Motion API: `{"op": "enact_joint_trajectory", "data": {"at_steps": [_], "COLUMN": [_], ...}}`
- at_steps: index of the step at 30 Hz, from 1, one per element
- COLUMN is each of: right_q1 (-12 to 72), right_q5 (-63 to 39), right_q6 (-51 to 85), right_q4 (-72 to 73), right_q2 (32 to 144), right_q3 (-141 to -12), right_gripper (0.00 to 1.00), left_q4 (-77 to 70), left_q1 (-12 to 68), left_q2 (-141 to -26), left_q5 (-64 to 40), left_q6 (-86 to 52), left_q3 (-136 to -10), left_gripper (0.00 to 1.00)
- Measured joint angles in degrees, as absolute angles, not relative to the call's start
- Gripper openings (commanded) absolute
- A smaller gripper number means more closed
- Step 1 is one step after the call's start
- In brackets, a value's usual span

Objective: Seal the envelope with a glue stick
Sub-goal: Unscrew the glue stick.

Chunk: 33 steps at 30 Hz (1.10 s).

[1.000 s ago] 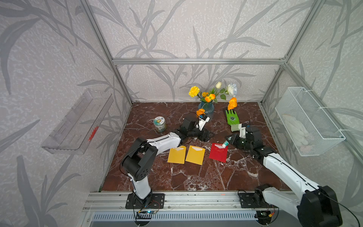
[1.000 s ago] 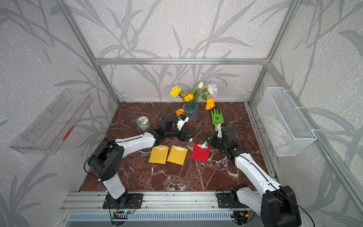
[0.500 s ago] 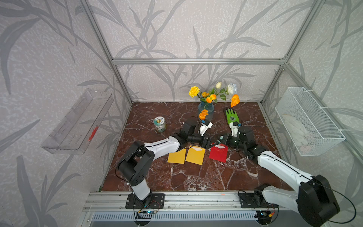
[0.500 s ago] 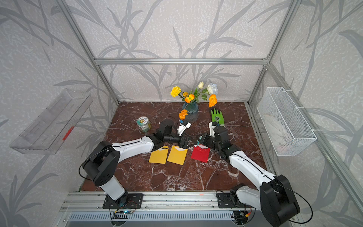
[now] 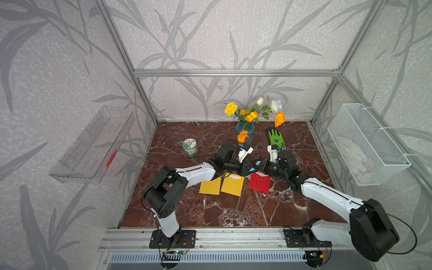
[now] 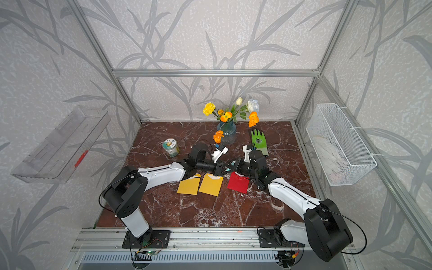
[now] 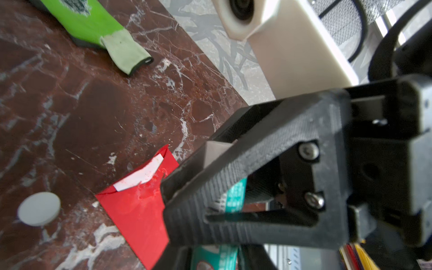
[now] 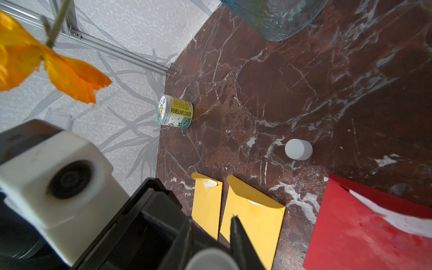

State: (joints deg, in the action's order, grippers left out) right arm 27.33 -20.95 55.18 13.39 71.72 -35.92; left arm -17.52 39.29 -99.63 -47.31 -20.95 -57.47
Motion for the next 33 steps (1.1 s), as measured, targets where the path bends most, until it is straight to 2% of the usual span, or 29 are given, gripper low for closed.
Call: {"op": "enact_joint_trajectory", "data": {"at_steps": [2, 5, 7, 9, 16, 19, 24, 27, 30, 33], "right_q1": [27.38, 27.55, 27.55, 27.55, 26.09, 25.78, 25.8, 25.8, 25.8, 25.8], "right_q5": [-20.84, -20.75, -20.49, -19.73, -19.05, -19.59, -21.61, -22.28, -23.03, -23.75], "right_q6": [55.29, 55.24, 54.89, 54.35, 52.8, 52.4, 52.18, 52.29, 52.34, 52.38], "right_q4": [13.47, 13.43, 13.23, 12.64, 11.22, 10.61, 10.46, 10.46, 10.72, 11.16], "right_q2": [71.7, 71.44, 70.98, 69.95, 66.26, 66.41, 68.14, 68.88, 68.9, 68.9], "right_q3": [-35.92, -35.92, -35.94, -35.92, -35.92, -35.92, -35.92, -35.9, -35.9, -35.88], "right_gripper": [0.35, 0.51, 0.61, 0.65, 0.6, 0.56, 0.55, 0.5, 0.43, 0.43], "left_q4": [-17.56, -17.47, -17.43, -17.43, -18.13, -19.2, -21.08, -21.43, -22.2, -23.59], "left_q1": [39.29, 39.29, 39.29, 39.29, 39.29, 39.27, 39.33, 39.44, 39.79, 40.12], "left_q2": [-99.63, -99.66, -99.66, -99.66, -99.61, -99.24, -97.49, -96.01, -95.04, -94.63], "left_q5": [-47.44, -47.55, -47.64, -47.7, -47.75, -47.88, -47.9, -47.9, -47.9, -47.88], "left_q6": [-21.17, -21.26, -21.28, -21.56, -22.33, -23.05, -24.01, -24.03, -24.03, -24.1], "left_q3": [-57.47, -57.47, -57.47, -57.47, -56.12, -54.68, -52.21, -51.05, -50.39, -49.19], "left_gripper": [0.09, 0.0, 0.0, 0.0, 0.0, 0.0, 0.0, 0.0, 0.02, 0.05]}}
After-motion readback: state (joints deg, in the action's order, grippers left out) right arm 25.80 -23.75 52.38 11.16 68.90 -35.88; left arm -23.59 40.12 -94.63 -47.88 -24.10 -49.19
